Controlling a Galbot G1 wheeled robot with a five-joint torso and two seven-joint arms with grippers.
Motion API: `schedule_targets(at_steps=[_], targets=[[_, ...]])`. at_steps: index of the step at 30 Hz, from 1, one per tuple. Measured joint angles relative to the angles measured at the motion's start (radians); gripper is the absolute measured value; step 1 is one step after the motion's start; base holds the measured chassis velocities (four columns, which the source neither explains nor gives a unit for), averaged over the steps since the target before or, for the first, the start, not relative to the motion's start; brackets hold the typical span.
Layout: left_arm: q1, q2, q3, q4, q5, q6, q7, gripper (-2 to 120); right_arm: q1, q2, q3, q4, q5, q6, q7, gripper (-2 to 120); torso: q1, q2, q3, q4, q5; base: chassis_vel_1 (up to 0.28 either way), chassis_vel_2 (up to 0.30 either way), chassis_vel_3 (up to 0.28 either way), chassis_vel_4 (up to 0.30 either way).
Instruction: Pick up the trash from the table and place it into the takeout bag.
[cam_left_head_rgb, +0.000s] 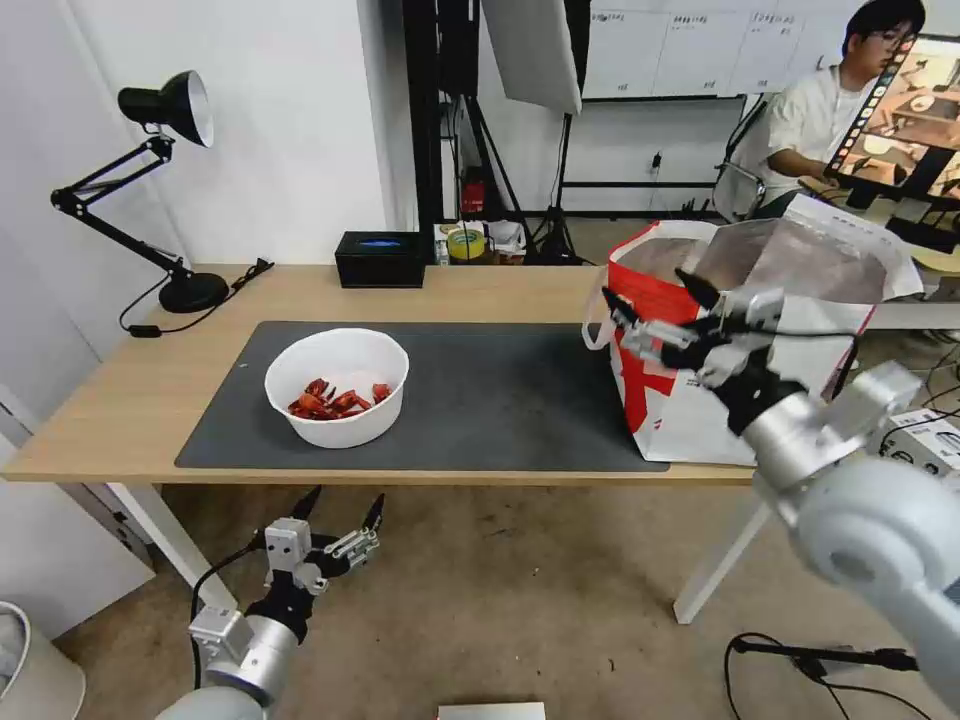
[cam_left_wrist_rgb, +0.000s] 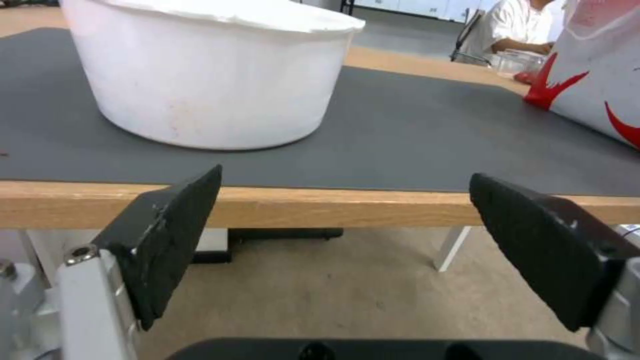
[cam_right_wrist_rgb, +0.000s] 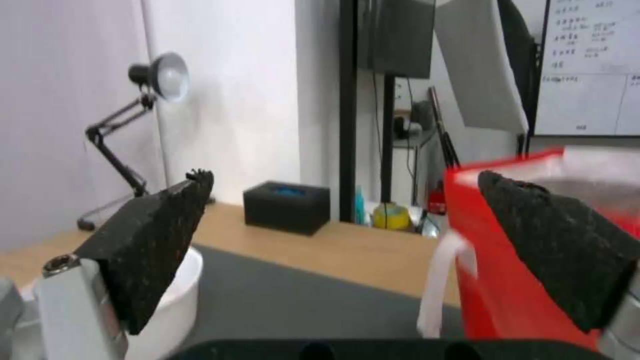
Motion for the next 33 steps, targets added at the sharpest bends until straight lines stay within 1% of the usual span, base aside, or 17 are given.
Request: schedule_targets(at_steps=[1, 2, 3, 5, 7, 9, 10, 12, 14, 20, 27, 33], targets=[[0.001, -0.001, -0.002, 0.000, 0.000, -0.001, 0.000, 100, -0.048, 0.023, 0.000, 0.000, -0.057, 0.022, -0.007, 100, 0.000, 0.000, 0.000, 0.0000, 0.0000, 0.000, 0.000, 0.000, 0.000], [0.001, -0.001, -0.002, 0.000, 0.000, -0.001, 0.000, 100, -0.048, 0.023, 0.000, 0.000, -0.057, 0.022, -0.007, 100, 0.000, 0.000, 0.000, 0.0000, 0.0000, 0.000, 0.000, 0.000, 0.000], [0.002, -0.002, -0.003, 0.000, 0.000, -0.002, 0.000, 100, -0.094, 0.048, -0.001, -0.002, -0.110, 0.044, -0.011, 100, 0.000, 0.000, 0.000, 0.0000, -0.0001, 0.000, 0.000, 0.000, 0.000], [0.002, -0.002, -0.004, 0.000, 0.000, -0.003, 0.000, 100, -0.115, 0.059, -0.002, -0.004, -0.133, 0.055, -0.011, 100, 0.000, 0.000, 0.000, 0.0001, 0.0000, 0.000, 0.000, 0.000, 0.000], [0.002, -0.005, -0.005, 0.005, 0.000, -0.007, 0.000, 100, -0.214, 0.113, -0.012, -0.016, -0.233, 0.105, -0.012, 100, 0.000, 0.000, 0.000, 0.0000, -0.0001, 0.000, 0.000, 0.000, 0.000], [0.002, -0.006, -0.005, 0.006, 0.001, -0.008, 0.001, 100, -0.235, 0.124, -0.015, -0.019, -0.254, 0.117, -0.011, 100, 0.000, 0.000, 0.000, 0.0000, 0.0000, 0.000, 0.000, 0.000, 0.000], [-0.001, -0.012, -0.003, 0.011, 0.002, -0.011, 0.001, 100, -0.304, 0.162, -0.021, -0.034, -0.314, 0.154, -0.005, 100, 0.000, 0.000, 0.000, 0.0000, 0.0001, 0.000, 0.000, 0.000, 0.000], [-0.002, -0.014, -0.001, 0.013, 0.002, -0.012, 0.001, 100, -0.322, 0.172, -0.021, -0.038, -0.332, 0.164, -0.005, 100, 0.000, 0.000, 0.000, -0.0001, 0.0000, 0.000, 0.000, 0.000, 0.000], [-0.007, -0.019, 0.005, 0.018, 0.004, -0.016, 0.002, 100, -0.371, 0.206, -0.021, -0.063, -0.386, 0.204, -0.006, 100, 0.000, 0.000, 0.000, -0.0002, 0.0000, 0.000, 0.000, 0.000, 0.000], [-0.009, -0.019, 0.009, 0.022, 0.005, -0.018, 0.002, 100, -0.412, 0.241, -0.019, -0.098, -0.440, 0.237, 0.010, 100, 0.000, 0.000, 0.000, 0.0001, -0.0001, 0.000, 0.000, 0.000, 0.000], [-0.010, -0.018, 0.011, 0.027, 0.006, -0.021, 0.003, 100, -0.471, 0.325, -0.044, -0.181, -0.524, 0.277, 0.052, 100, 0.000, 0.000, 0.000, 0.0000, 0.0001, 0.000, 0.000, 0.000, 0.000], [-0.012, -0.019, 0.014, 0.029, 0.006, -0.022, 0.004, 100, -0.478, 0.357, -0.058, -0.226, -0.535, 0.294, 0.059, 100, 0.000, 0.000, 0.000, 0.0000, 0.0000, 0.000, 0.000, 0.000, 0.000]])
